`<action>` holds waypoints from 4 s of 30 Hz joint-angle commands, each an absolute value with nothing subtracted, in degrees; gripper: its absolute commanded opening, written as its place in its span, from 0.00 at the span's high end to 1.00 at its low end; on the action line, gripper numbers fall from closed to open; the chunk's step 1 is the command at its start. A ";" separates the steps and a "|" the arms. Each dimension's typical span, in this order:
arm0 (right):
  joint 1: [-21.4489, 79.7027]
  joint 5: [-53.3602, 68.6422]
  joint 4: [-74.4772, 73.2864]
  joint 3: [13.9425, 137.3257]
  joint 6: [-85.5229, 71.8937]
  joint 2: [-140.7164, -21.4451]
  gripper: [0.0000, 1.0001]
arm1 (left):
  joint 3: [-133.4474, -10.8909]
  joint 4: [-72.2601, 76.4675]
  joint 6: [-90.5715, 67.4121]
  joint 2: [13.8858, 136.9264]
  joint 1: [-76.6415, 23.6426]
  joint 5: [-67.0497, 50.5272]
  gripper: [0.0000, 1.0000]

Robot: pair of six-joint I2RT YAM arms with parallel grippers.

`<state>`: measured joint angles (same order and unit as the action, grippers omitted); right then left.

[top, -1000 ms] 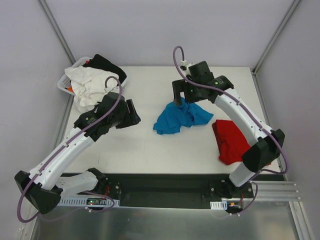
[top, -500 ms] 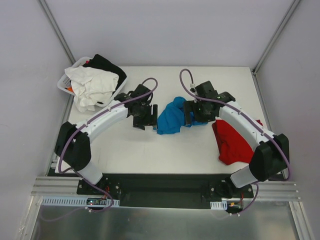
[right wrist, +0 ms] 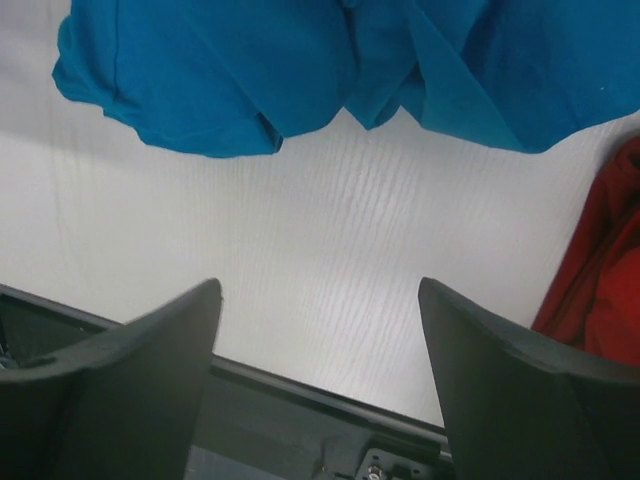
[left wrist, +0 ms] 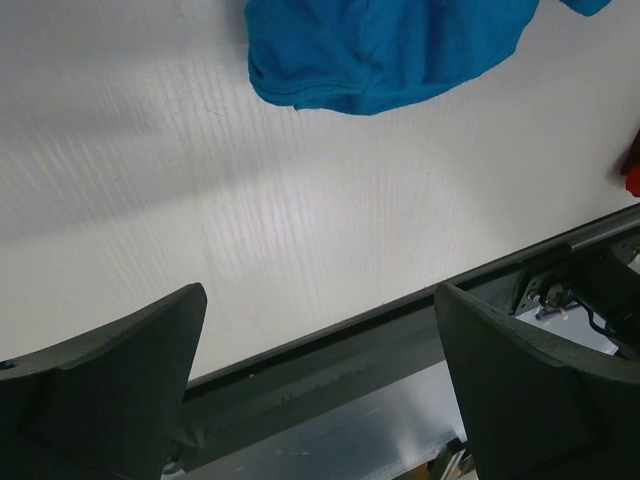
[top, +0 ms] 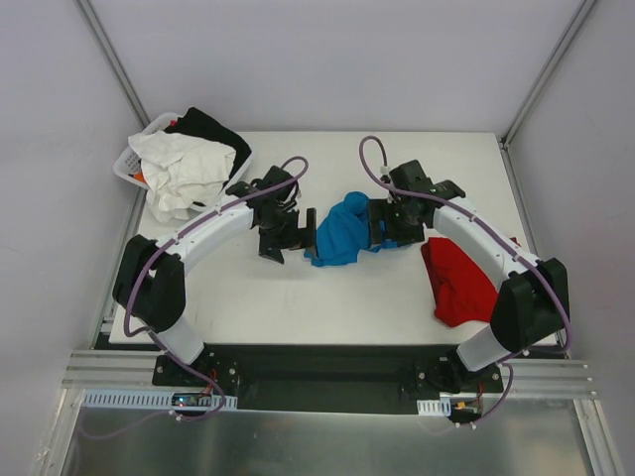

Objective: Fold and stack the t-shirts
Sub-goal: Move the tshirt to the center of the board, then flatten the tshirt out

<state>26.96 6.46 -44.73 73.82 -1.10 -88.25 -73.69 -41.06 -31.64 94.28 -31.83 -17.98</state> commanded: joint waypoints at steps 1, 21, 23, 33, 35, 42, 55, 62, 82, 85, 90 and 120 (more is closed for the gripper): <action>26.46 7.03 -44.39 72.69 -1.76 -89.38 0.23 | -72.60 -40.87 -32.61 93.43 -31.90 -19.95 0.04; 23.39 13.44 -39.91 80.51 -2.81 -101.95 0.20 | -89.47 -36.65 -30.23 107.57 -28.83 -21.27 0.12; 21.63 14.41 -38.59 80.42 -3.95 -101.34 0.20 | -89.21 -35.69 -30.58 108.28 -28.83 -21.53 0.12; 11.52 13.80 -36.48 75.68 -6.50 -90.18 0.20 | -80.96 -34.45 -33.04 106.26 -28.92 -18.02 0.12; 10.29 14.67 -35.86 74.27 -7.91 -87.81 0.20 | -80.07 -34.02 -34.53 106.08 -29.09 -15.74 0.12; 7.91 17.05 -36.29 74.09 -10.64 -83.50 0.20 | -77.34 -28.93 -36.39 108.36 -31.37 -14.76 0.12; 7.47 15.65 -39.64 73.30 -10.20 -78.23 0.20 | -83.50 -23.20 -34.89 114.27 -32.61 -21.18 0.66; 7.73 17.57 -38.94 70.23 -9.32 -82.15 0.19 | -84.97 -28.11 -34.72 103.20 -32.61 -16.97 0.86; 17.57 22.15 -36.30 73.48 -4.22 -100.89 0.20 | -94.94 -46.23 -36.30 90.00 -32.61 -11.42 0.73; 18.28 22.50 -35.95 74.61 -3.43 -103.00 0.28 | -90.10 -45.62 -36.04 90.53 -32.69 -13.52 0.71; 18.46 23.38 -35.86 80.24 -3.16 -108.09 0.59 | -84.47 -43.95 -36.56 88.86 -32.87 -14.33 0.71; 21.53 18.29 -43.32 97.55 -7.38 -94.85 0.99 | -91.82 -37.79 -32.43 105.29 -39.10 -21.00 0.71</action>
<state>21.39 19.88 -39.88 90.65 -6.39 -101.80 -85.93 -39.22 -33.65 102.74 -36.60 -18.20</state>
